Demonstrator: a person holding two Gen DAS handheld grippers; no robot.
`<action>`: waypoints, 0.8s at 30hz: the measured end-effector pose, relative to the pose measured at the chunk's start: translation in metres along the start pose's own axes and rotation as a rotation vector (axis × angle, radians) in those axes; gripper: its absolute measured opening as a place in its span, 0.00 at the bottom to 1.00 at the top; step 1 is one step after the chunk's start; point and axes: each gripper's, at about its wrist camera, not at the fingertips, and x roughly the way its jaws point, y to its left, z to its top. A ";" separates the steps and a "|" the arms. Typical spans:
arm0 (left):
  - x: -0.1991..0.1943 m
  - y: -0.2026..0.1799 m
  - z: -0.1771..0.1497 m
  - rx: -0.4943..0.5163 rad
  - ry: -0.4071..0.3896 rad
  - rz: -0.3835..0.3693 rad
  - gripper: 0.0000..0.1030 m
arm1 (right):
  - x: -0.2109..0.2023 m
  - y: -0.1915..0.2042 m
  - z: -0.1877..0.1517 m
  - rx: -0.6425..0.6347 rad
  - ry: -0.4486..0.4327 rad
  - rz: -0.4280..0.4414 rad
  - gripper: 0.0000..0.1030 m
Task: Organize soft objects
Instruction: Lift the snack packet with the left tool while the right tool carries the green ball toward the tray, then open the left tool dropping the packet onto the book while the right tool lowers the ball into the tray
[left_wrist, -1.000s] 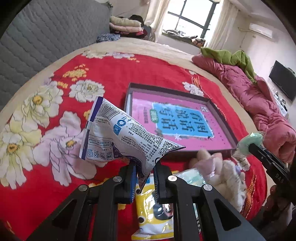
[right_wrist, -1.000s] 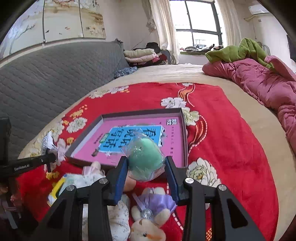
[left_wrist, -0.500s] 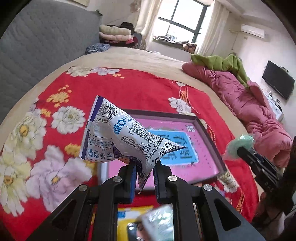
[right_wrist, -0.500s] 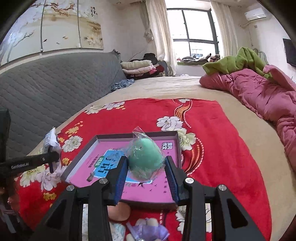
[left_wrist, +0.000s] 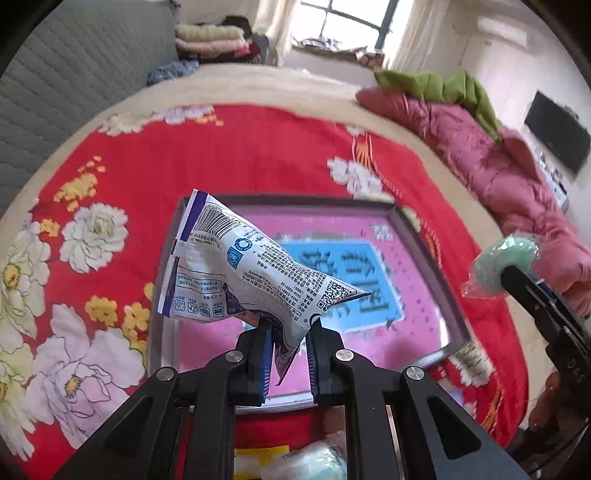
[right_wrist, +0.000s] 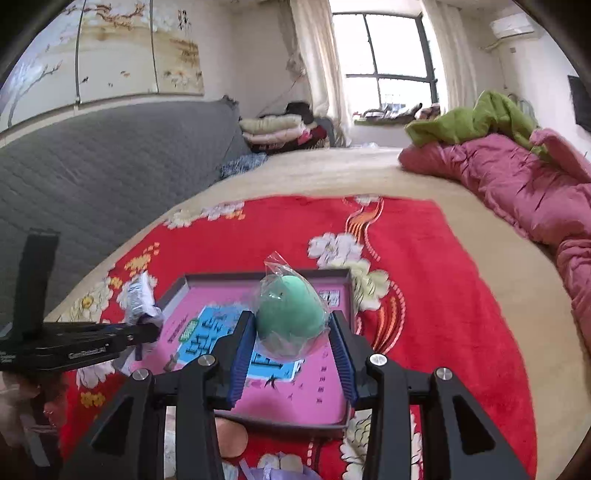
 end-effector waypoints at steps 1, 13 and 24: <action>0.006 0.000 -0.001 0.002 0.016 0.003 0.15 | 0.004 0.000 -0.003 -0.003 0.014 0.000 0.40; 0.047 0.011 -0.023 0.055 0.170 0.016 0.16 | 0.038 0.006 -0.031 -0.039 0.130 -0.013 0.40; 0.056 0.021 -0.034 0.025 0.213 -0.014 0.18 | 0.053 0.016 -0.047 -0.113 0.199 -0.105 0.40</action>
